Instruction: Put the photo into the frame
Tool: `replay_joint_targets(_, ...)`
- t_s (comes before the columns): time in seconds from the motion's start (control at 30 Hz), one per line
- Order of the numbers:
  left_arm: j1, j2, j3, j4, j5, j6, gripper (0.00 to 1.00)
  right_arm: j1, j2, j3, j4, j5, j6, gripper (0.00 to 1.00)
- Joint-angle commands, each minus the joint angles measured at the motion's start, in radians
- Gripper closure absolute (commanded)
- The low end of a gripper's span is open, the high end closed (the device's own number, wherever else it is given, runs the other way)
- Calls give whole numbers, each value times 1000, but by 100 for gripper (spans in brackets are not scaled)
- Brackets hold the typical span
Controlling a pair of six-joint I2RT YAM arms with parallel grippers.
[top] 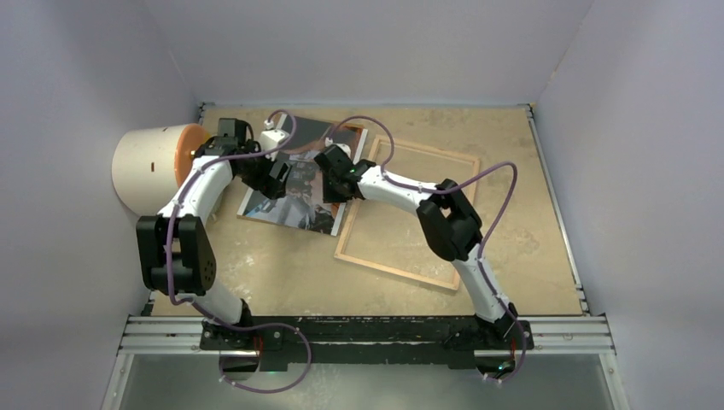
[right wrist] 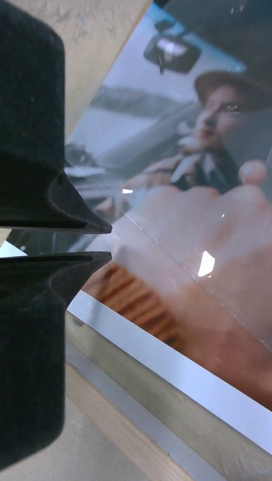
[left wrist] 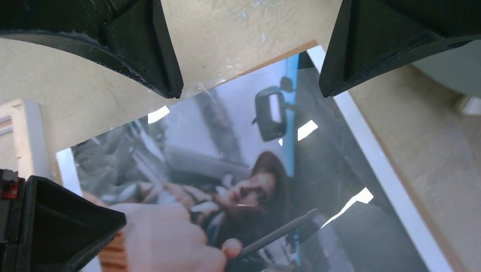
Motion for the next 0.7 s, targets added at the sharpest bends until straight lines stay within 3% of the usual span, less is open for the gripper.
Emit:
replay_joint_targets(0.0,18,10,26,-1,-73,-3,0,-24,5,-19,4,-22,43,83)
replay_joint_targets(0.37,18,67,10,52,-126,-14,0,-74,-170,-359,87,-45,81,86)
replay_joint_targets(0.67,18,105,20,84,-127,-18,0,-136,-242,-463,111,-75,79,84)
